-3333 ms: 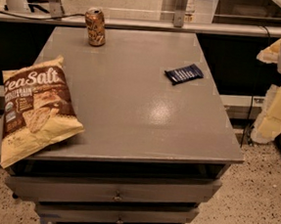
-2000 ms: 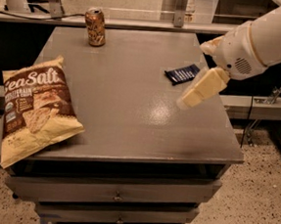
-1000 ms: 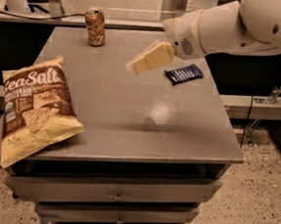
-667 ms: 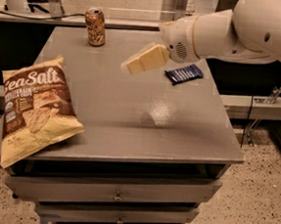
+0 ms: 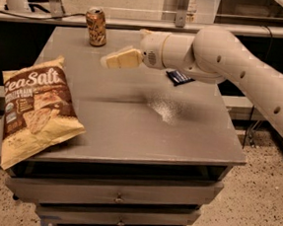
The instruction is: Pick orange can
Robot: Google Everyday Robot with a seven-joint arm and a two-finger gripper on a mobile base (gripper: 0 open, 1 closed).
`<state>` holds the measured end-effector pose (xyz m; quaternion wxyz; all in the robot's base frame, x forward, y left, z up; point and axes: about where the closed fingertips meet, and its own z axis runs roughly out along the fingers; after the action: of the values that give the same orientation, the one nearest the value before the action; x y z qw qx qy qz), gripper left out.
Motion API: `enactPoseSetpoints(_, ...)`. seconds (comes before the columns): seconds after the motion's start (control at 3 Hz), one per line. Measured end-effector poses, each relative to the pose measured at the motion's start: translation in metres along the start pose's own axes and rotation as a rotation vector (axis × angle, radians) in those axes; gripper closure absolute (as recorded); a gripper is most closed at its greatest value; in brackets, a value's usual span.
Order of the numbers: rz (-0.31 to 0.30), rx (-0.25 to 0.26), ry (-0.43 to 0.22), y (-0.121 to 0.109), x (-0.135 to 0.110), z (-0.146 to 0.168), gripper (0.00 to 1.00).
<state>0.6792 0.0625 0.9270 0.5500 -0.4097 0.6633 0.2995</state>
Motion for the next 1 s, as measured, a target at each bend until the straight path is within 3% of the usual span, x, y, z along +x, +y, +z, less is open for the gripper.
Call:
enactPoseSetpoints(0.33,0.014,0.004,-0.083,-0.023,-0.002,0.048,0.00)
enactPoseSetpoints(1.0,-0.022,-0.008,-0.132,-0.063,-0.007,0.124,0.00)
